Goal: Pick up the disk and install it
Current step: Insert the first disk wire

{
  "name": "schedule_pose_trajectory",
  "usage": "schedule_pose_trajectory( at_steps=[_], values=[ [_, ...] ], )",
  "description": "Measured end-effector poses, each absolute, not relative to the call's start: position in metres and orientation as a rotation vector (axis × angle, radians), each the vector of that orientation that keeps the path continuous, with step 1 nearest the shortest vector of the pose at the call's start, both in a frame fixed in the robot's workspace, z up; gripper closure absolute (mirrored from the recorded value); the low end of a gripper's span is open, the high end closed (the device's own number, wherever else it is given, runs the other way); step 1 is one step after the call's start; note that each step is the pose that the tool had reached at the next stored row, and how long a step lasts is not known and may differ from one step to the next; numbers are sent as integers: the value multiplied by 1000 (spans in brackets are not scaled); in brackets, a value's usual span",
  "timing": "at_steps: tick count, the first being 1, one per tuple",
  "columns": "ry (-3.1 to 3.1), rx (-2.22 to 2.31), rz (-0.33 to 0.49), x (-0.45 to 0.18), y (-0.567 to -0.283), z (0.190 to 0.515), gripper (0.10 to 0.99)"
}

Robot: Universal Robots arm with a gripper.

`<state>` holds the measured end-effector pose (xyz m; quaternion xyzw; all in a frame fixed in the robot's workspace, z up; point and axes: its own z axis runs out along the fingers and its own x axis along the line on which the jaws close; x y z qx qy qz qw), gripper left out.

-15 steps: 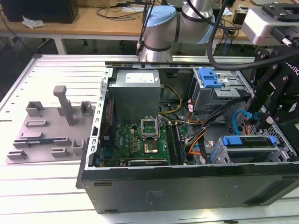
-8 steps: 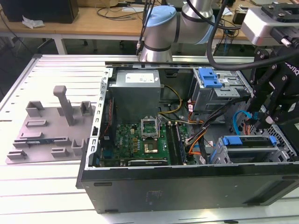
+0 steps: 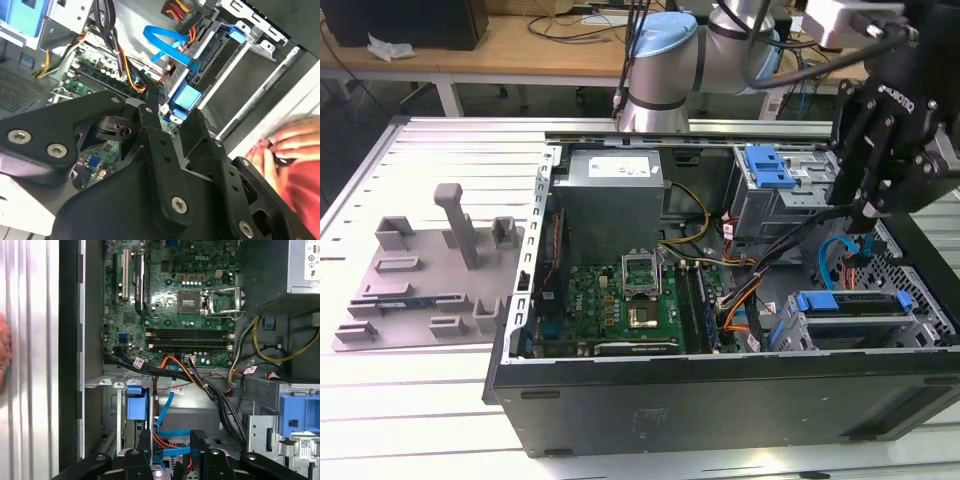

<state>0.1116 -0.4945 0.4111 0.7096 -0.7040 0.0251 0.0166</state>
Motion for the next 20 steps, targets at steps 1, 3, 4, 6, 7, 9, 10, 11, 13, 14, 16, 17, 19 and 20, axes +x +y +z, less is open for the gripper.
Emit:
schedule_pose_trajectory(
  at_steps=[1, 3, 4, 6, 7, 9, 10, 11, 13, 14, 16, 17, 19, 20],
  values=[
    [-2178, 2196, 97, 112, -492, 411, 639],
    [-2144, 2162, 156, 112, -482, 411, 639],
    [-2134, 2152, 173, 112, -478, 411, 639],
    [-2113, 2132, 205, 113, -469, 411, 639],
    [-2097, 2118, 221, 116, -459, 411, 639],
    [-2087, 2109, 223, 121, -456, 410, 639],
    [-2080, 2103, 223, 128, -456, 410, 639],
    [-2075, 2098, 225, 135, -455, 410, 639],
    [-2072, 2092, 230, 146, -455, 410, 639],
    [-2080, 2083, 229, 149, -454, 409, 639],
    [-2108, 2052, 225, 150, -454, 408, 639],
    [-2135, 2021, 222, 150, -454, 407, 639],
    [-2163, 1979, 228, 151, -454, 406, 639],
    [-2161, 1962, 244, 153, -454, 406, 639]
  ],
)
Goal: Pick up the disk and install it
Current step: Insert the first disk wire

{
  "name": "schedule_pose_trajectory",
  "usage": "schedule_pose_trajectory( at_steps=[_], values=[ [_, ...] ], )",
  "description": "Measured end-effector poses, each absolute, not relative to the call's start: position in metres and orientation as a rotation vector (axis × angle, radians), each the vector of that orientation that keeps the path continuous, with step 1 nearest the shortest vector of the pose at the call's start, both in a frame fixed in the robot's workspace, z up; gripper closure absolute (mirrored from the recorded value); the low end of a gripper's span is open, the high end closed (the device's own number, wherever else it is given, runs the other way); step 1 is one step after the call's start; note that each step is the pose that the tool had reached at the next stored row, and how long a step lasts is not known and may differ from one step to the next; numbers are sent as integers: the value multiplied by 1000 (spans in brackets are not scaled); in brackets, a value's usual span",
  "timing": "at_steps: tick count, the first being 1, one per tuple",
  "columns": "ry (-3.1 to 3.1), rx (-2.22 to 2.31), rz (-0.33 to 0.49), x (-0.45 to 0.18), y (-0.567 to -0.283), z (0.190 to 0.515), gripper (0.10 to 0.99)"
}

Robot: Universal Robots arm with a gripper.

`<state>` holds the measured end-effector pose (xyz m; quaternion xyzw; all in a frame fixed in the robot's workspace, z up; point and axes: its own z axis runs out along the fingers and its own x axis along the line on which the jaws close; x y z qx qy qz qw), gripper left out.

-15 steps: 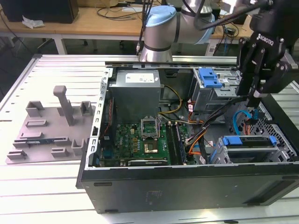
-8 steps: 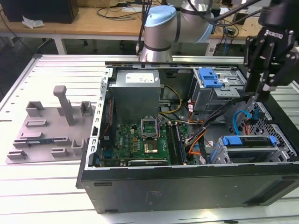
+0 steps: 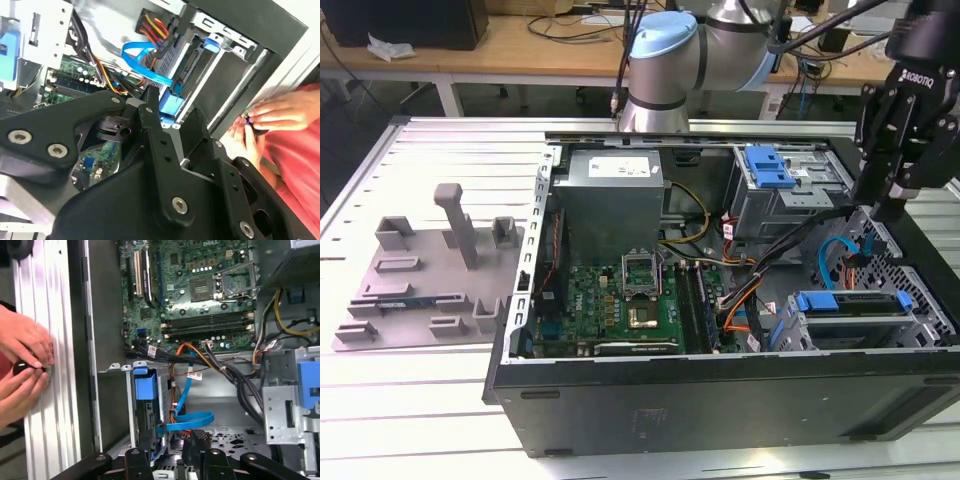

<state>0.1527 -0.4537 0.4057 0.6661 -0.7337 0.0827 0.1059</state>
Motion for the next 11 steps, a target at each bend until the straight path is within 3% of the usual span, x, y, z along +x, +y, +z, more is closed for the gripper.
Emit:
schedule_pose_trajectory(
  at_steps=[3, 11],
  values=[
    [-2150, 1918, 291, 160, -452, 405, 639],
    [-2157, 1877, 313, 182, -444, 400, 639]
  ],
)
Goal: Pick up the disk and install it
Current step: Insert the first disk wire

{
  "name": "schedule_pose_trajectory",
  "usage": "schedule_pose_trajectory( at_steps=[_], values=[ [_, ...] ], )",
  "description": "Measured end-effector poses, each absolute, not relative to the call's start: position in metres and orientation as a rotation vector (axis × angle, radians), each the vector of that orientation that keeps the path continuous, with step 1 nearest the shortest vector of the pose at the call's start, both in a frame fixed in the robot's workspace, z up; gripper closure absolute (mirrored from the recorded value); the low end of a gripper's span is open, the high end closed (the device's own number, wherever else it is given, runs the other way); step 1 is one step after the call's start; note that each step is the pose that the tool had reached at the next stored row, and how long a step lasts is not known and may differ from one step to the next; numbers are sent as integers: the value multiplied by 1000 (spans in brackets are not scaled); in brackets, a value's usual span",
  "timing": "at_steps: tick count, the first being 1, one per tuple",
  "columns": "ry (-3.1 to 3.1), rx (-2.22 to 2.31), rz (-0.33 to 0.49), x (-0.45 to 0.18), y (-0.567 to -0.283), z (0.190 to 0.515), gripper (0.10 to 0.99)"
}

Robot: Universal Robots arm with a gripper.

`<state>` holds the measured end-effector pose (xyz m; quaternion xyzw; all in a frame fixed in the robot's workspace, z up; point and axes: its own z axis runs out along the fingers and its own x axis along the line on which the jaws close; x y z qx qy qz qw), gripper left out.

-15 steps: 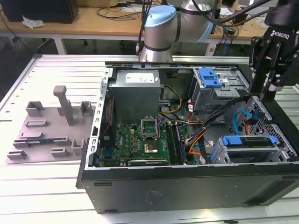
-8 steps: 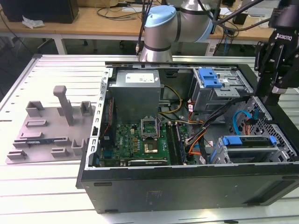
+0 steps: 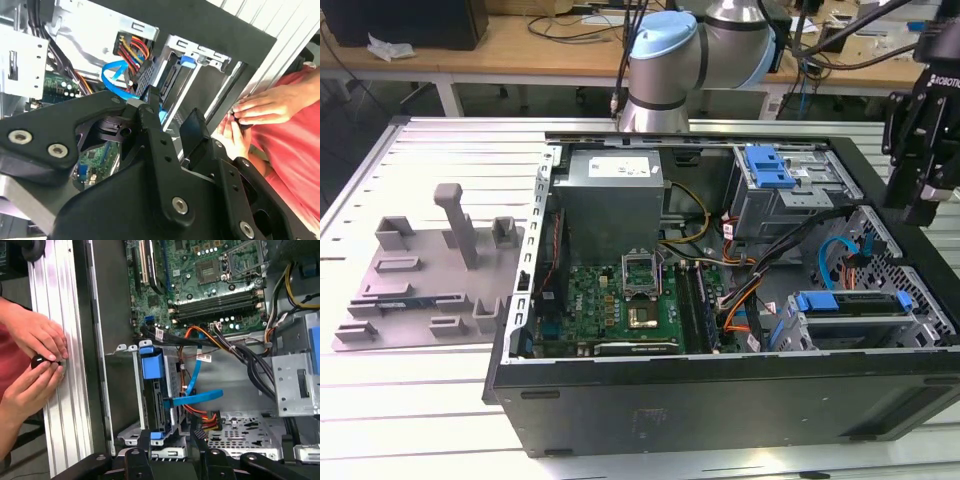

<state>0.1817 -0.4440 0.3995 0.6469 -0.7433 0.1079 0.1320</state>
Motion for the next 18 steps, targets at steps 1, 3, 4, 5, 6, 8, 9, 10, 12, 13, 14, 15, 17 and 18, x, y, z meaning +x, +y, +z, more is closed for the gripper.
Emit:
schedule_pose_trajectory(
  at_steps=[1, 3, 4, 5, 6, 8, 9, 10, 12, 13, 14, 15, 17, 18],
  values=[
    [-2155, 1873, 318, 183, -441, 397, 639],
    [-2158, 1864, 322, 184, -436, 393, 639],
    [-2159, 1861, 322, 184, -435, 392, 639],
    [-2160, 1858, 324, 184, -434, 391, 639],
    [-2160, 1854, 327, 185, -433, 389, 639],
    [-2160, 1847, 331, 186, -432, 387, 639],
    [-2163, 1839, 334, 186, -432, 386, 639],
    [-2170, 1824, 336, 186, -432, 384, 639],
    [-2183, 1800, 336, 186, -431, 380, 651],
    [-2185, 1797, 336, 186, -431, 379, 722],
    [-2188, 1792, 336, 186, -431, 377, 792],
    [-2189, 1790, 336, 186, -431, 376, 792],
    [-2191, 1784, 337, 186, -431, 372, 792],
    [-2192, 1783, 337, 186, -431, 371, 792]
  ],
)
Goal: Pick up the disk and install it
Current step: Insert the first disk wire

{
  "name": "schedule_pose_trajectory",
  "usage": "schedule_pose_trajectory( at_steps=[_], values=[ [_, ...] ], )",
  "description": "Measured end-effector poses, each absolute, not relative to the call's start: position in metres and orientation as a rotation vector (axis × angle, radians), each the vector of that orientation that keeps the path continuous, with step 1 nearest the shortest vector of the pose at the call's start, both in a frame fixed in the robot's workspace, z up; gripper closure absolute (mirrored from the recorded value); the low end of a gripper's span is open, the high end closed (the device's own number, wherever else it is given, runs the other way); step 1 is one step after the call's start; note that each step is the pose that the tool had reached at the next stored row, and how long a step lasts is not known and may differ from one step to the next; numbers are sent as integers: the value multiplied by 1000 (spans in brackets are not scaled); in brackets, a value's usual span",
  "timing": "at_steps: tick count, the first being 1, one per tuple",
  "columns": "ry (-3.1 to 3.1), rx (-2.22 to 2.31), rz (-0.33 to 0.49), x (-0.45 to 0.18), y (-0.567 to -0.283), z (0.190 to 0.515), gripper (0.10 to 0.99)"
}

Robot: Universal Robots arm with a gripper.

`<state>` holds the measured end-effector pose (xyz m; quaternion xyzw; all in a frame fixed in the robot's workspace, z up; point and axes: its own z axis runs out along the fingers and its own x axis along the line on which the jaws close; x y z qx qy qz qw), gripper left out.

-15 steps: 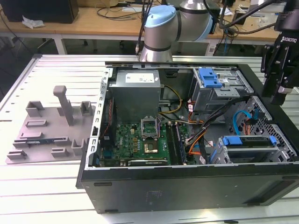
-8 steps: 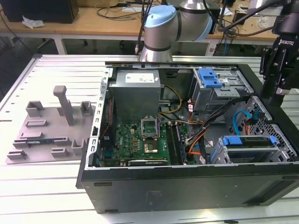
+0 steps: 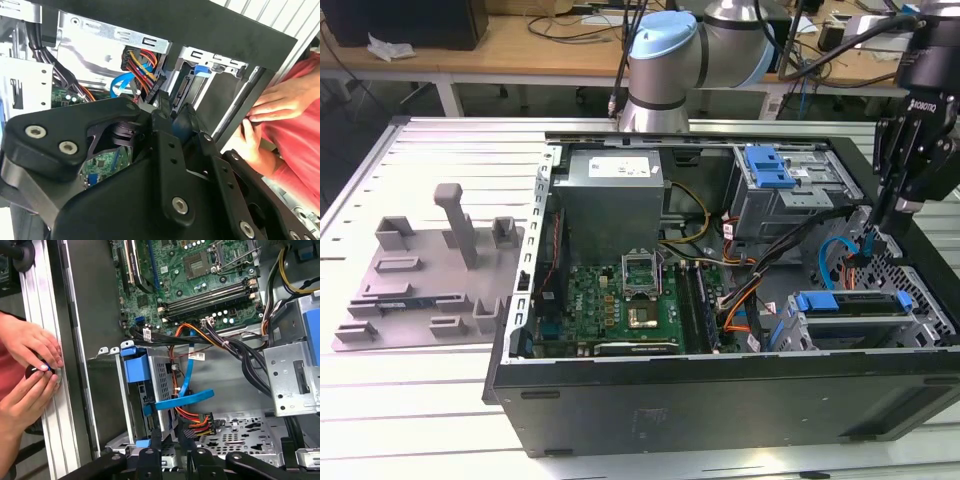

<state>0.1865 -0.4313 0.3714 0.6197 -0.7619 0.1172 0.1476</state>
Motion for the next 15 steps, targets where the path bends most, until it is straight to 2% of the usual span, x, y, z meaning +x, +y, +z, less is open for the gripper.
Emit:
schedule_pose_trajectory(
  at_steps=[15],
  values=[
    [-2192, 1783, 337, 187, -433, 356, 792]
  ],
)
